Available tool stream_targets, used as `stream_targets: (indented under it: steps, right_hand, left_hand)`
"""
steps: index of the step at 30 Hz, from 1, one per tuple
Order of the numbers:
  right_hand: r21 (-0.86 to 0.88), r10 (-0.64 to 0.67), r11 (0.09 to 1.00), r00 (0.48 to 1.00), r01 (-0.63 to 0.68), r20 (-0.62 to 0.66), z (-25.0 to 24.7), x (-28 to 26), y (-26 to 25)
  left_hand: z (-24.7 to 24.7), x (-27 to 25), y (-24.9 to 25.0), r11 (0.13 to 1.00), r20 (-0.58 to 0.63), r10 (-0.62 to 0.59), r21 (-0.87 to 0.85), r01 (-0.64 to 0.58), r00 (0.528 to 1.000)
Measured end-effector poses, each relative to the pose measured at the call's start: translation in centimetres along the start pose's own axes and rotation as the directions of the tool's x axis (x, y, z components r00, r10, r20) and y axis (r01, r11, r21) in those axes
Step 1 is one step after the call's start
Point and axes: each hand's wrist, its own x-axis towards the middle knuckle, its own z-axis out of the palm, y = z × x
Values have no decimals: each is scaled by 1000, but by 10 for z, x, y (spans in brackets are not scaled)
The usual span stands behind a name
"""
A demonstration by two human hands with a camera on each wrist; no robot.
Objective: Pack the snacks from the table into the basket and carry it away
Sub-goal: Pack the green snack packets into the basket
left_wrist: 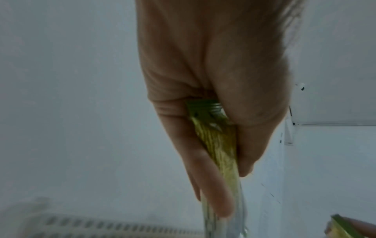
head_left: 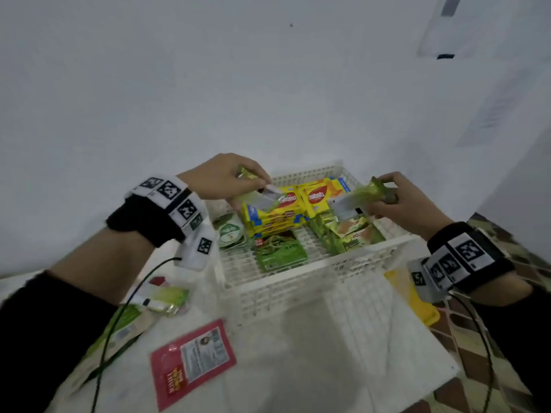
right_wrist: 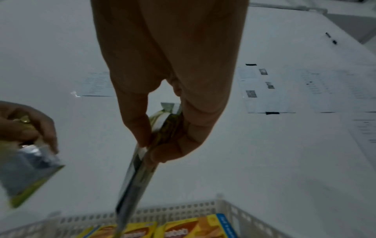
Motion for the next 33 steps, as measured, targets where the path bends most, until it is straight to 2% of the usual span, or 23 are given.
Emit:
stream_targets:
  steps: [4, 7, 11, 14, 16, 19, 24, 26, 29, 31, 33]
  right_hand:
    - [-11, 2, 1000, 1000, -2, -24, -25, 13, 35]
    - [-60, 16, 998, 999, -13, 49, -37, 19, 59]
    - [-160, -5, 987, 989, 29, 147, -45, 21, 84]
    - [-186, -9, 982, 984, 42, 179, -44, 19, 95]
    - [-228, -49, 969, 979, 95, 197, -42, 20, 100]
    - [-333, -105, 925, 966, 182, 234, -41, 25, 108]
    - [-444, -147, 849, 934, 287, 324, -28, 41, 102]
    - [-483, -83, 833, 925, 268, 370, -19, 51, 99]
    - [-535, 21, 806, 890, 255, 456, -6, 61, 99]
    - [-547, 13, 791, 887, 273, 462, -3, 62, 103]
    - [-504, -59, 818, 911, 278, 407, -8, 57, 107]
  left_hand:
    - [45, 67, 24, 998, 40, 56, 23, -57, 998]
    - [85, 106, 27, 994, 150, 104, 12, -107, 983]
    - [133, 145, 23, 985, 333, 158, 16, -173, 930]
    - [160, 165, 17, 952, 395, 250, 67, -299, 884]
    - [177, 174, 13, 923, 406, 333, 43, -382, 851]
    - [197, 182, 4, 928, 403, 360, -61, -367, 841]
    - [207, 191, -12, 872, 255, 487, -80, -484, 835]
    - [205, 195, -19, 863, 244, 499, -54, -502, 831]
    - [202, 198, -29, 866, 322, 455, 57, -497, 830]
    - [200, 198, -34, 878, 379, 398, 104, -466, 835]
    - [197, 196, -34, 890, 435, 348, 126, -439, 830]
